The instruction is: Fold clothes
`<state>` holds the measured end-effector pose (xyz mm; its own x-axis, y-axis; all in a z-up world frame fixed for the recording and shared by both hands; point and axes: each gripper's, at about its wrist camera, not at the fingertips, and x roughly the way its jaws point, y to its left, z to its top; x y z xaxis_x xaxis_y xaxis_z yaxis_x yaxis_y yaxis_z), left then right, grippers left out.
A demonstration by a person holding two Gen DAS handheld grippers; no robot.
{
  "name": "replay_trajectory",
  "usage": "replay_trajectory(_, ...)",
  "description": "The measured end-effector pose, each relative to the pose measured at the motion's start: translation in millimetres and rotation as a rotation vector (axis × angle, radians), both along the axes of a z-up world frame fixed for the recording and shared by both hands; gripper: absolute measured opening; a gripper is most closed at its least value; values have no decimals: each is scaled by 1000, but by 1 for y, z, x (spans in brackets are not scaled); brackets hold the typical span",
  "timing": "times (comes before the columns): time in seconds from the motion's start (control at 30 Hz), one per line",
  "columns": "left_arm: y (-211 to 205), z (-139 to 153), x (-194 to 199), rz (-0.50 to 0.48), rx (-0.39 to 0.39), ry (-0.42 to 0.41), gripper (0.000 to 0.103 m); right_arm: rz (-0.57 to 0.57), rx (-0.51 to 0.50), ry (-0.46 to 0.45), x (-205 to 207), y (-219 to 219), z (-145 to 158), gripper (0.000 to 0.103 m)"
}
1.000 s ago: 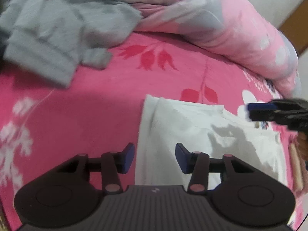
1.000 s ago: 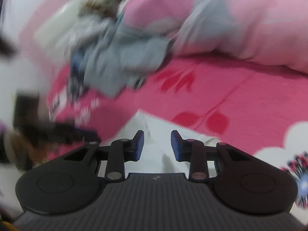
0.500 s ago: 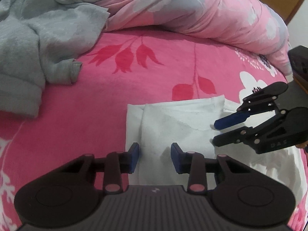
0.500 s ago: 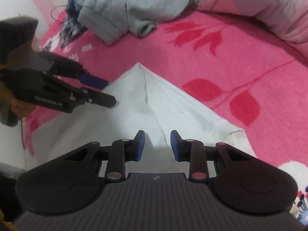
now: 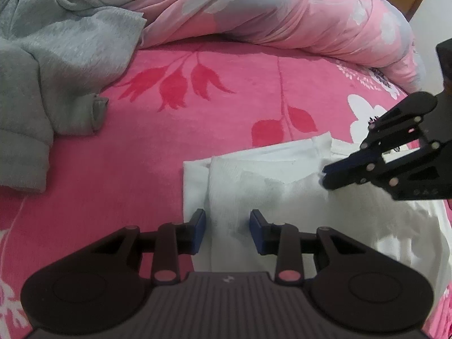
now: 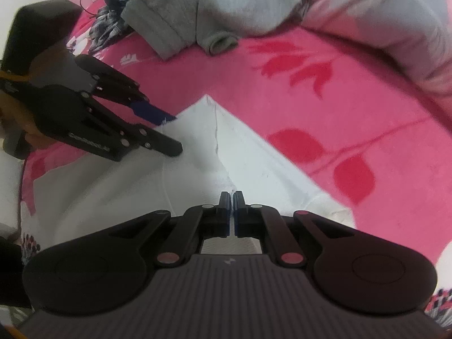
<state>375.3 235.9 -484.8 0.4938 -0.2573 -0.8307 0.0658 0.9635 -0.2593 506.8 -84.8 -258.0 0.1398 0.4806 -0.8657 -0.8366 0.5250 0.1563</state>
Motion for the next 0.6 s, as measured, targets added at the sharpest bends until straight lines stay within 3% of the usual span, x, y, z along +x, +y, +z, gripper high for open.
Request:
replay_trajectory(0.3,-1,1,2,-6,6,-9,35,-20,-13,-116,3,0,17,1)
replay_trajectory(0.6,-22,4,0,-101,162,-44,31,8,-97,-126,1,12,-21,1)
